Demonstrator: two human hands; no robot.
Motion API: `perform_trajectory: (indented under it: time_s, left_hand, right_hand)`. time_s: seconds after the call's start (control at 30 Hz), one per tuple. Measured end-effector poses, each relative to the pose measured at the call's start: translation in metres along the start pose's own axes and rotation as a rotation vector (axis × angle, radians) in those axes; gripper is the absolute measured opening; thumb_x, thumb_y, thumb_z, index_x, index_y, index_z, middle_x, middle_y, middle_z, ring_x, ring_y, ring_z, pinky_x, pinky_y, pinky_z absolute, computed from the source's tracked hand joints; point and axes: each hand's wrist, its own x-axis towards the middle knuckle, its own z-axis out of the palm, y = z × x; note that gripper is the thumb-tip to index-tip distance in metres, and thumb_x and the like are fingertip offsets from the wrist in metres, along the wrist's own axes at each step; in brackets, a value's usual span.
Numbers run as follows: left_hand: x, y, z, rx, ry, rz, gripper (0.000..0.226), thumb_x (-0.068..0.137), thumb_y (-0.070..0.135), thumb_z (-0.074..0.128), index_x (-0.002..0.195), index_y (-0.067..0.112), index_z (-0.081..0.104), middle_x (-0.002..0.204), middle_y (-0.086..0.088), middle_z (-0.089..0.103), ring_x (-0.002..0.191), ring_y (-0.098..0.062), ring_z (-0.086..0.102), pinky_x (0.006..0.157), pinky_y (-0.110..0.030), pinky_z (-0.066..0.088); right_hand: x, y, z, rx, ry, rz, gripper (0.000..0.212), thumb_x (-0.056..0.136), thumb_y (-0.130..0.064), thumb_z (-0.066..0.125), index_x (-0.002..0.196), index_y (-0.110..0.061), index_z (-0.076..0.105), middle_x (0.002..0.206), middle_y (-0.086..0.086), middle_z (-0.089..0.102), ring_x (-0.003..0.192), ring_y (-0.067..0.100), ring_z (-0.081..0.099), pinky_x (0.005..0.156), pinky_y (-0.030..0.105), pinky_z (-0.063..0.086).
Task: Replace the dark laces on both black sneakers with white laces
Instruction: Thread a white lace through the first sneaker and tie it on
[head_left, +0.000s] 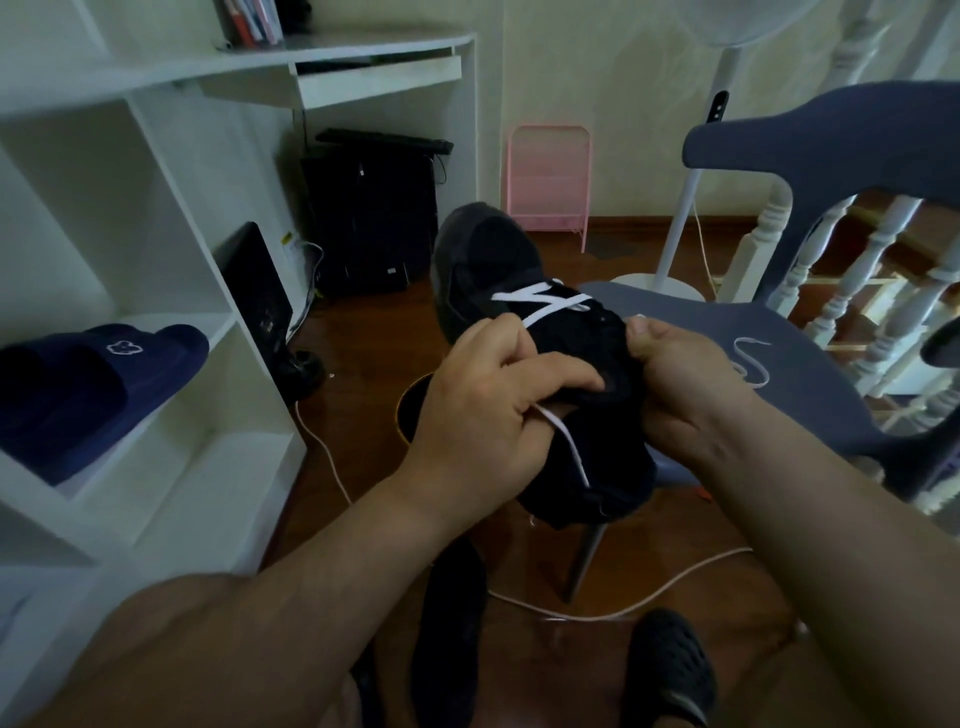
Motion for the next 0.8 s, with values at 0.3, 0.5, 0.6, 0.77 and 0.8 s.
perform_trajectory:
  time_s: [0.3, 0.5, 0.6, 0.77, 0.8]
  left_hand:
    - [0.003, 0.002, 0.004, -0.228, 0.181, -0.282, 0.019, 0.100, 0.009, 0.069, 0.117, 0.016, 0.071, 0.114, 0.004, 0.067, 0.109, -0.001, 0.062, 0.093, -0.019, 0.051]
    - [0.005, -0.010, 0.001, -0.323, 0.194, -0.399, 0.026, 0.103, 0.017, 0.064, 0.114, 0.040, 0.062, 0.111, 0.005, 0.067, 0.107, -0.013, 0.066, 0.091, -0.038, 0.057]
    - [0.004, -0.011, -0.004, -0.435, -0.050, -0.399, 0.027, 0.098, 0.016, 0.066, 0.111, 0.040, 0.063, 0.107, 0.010, 0.066, 0.102, -0.011, 0.066, 0.086, -0.035, 0.058]
    - [0.010, -0.014, -0.020, -0.476, -0.270, -0.507, 0.030, 0.079, 0.015, 0.056, 0.096, 0.039, 0.059, 0.084, 0.004, 0.047, 0.071, -0.009, 0.046, 0.067, -0.027, 0.040]
    - [0.011, -0.017, -0.023, -0.402, -0.239, -0.531, 0.018, 0.078, 0.020, 0.054, 0.089, 0.034, 0.059, 0.089, 0.002, 0.046, 0.075, -0.008, 0.046, 0.069, -0.025, 0.040]
  right_hand:
    - [-0.017, 0.002, 0.016, -0.410, -0.109, -0.407, 0.042, 0.107, -0.004, 0.047, 0.128, -0.039, 0.055, 0.100, 0.022, 0.062, 0.079, 0.039, 0.065, 0.068, 0.050, 0.061]
    - [-0.027, 0.008, 0.023, -0.645, -0.230, -0.651, 0.045, 0.100, 0.013, 0.049, 0.126, -0.022, 0.061, 0.077, -0.023, 0.069, 0.075, -0.006, 0.067, 0.067, 0.012, 0.052]
    - [-0.023, 0.009, 0.020, -0.621, -0.080, -0.619, 0.033, 0.100, 0.009, 0.053, 0.103, -0.019, 0.071, 0.088, -0.004, 0.074, 0.084, 0.011, 0.073, 0.071, 0.024, 0.059]
    - [-0.013, 0.005, 0.006, -0.533, 0.063, -0.517, 0.029, 0.100, 0.005, 0.057, 0.095, -0.019, 0.073, 0.089, 0.000, 0.074, 0.081, 0.021, 0.074, 0.067, 0.040, 0.065]
    - [-0.013, 0.003, 0.004, -0.509, 0.066, -0.511, 0.027, 0.100, 0.006, 0.058, 0.095, -0.016, 0.072, 0.087, -0.001, 0.073, 0.079, 0.014, 0.074, 0.066, 0.032, 0.064]
